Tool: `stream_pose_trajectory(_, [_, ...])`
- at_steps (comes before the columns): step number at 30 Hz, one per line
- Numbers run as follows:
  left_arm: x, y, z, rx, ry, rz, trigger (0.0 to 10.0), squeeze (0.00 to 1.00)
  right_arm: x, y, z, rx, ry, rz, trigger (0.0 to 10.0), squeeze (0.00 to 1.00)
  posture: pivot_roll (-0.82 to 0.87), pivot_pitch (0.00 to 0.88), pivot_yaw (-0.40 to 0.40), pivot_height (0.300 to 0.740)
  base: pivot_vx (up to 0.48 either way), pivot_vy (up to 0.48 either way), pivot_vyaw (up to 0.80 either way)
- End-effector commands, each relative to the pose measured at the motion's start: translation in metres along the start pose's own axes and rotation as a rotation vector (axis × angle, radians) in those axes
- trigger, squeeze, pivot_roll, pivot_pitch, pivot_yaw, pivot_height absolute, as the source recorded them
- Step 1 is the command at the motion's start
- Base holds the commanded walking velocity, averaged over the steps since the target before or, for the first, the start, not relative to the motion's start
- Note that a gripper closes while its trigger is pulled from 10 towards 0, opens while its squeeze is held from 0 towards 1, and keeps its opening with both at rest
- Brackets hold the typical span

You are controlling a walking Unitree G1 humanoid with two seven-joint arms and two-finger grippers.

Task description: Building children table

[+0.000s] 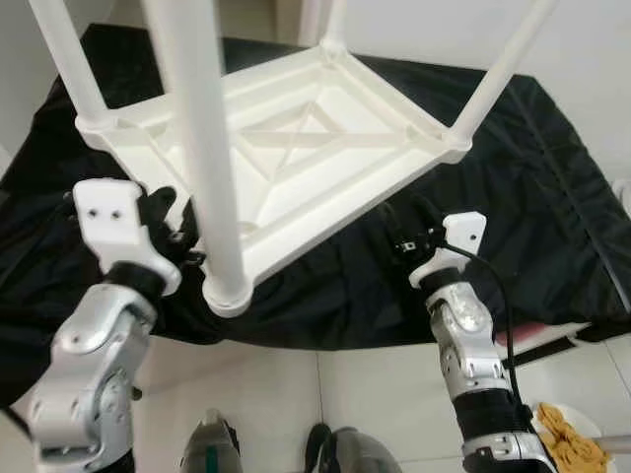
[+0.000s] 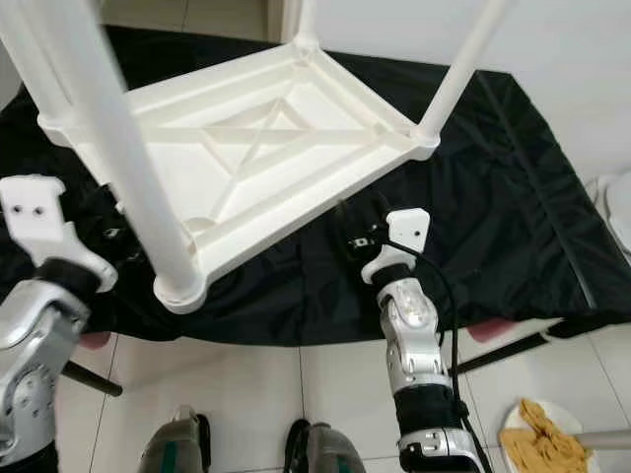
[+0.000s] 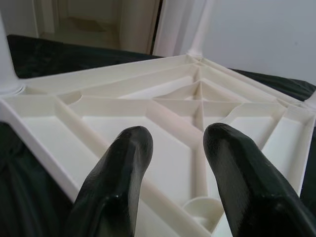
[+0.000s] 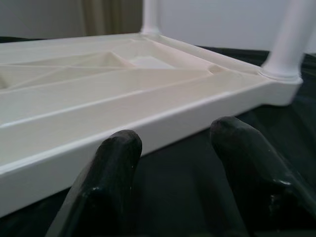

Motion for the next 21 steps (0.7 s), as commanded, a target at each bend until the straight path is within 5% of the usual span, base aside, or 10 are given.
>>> stream_pose_trajectory(1, [0.006,-0.013,-0.003,-0.005,0.026,-0.036,10.0,0.00,-0.002,-0.016,-0.013,-0.030,0.077,-0.118,10.0,0.00,0.18,0.126,-0.088,0.740,0.000,0.000,0.00])
stream_pose_trajectory(7, [0.011,-0.029,-0.002,0.057,0.050,-0.115,10.0,0.00,0.004,-0.034,-0.036,0.071,0.248,-0.261,10.0,0.00,0.17,0.138,-0.087,0.740,0.000,0.000,0.00])
stream_pose_trajectory(11, [0.013,-0.038,-0.003,0.141,0.063,-0.173,10.0,0.00,0.013,-0.031,-0.030,0.047,0.238,-0.234,10.0,0.00,0.16,0.145,-0.086,0.740,0.000,0.000,0.00])
stream_pose_trajectory(21, [0.030,-0.051,-0.009,0.200,0.097,-0.156,10.0,0.00,0.028,-0.026,-0.019,-0.009,0.221,-0.194,10.0,0.00,0.13,0.144,-0.060,0.740,0.000,0.000,0.00])
Point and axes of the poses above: a point about 5 cm out from each wrist's last joint towards the gripper, its own x axis pointing out of the wrist towards the gripper, its own z axis along the axis of the wrist's last joint, y = z × x, the point moved 5 cm from there along x, pointing out of the wrist towards the gripper, and after that the axes turned 5 degrees about x, right-handed, at the moved point
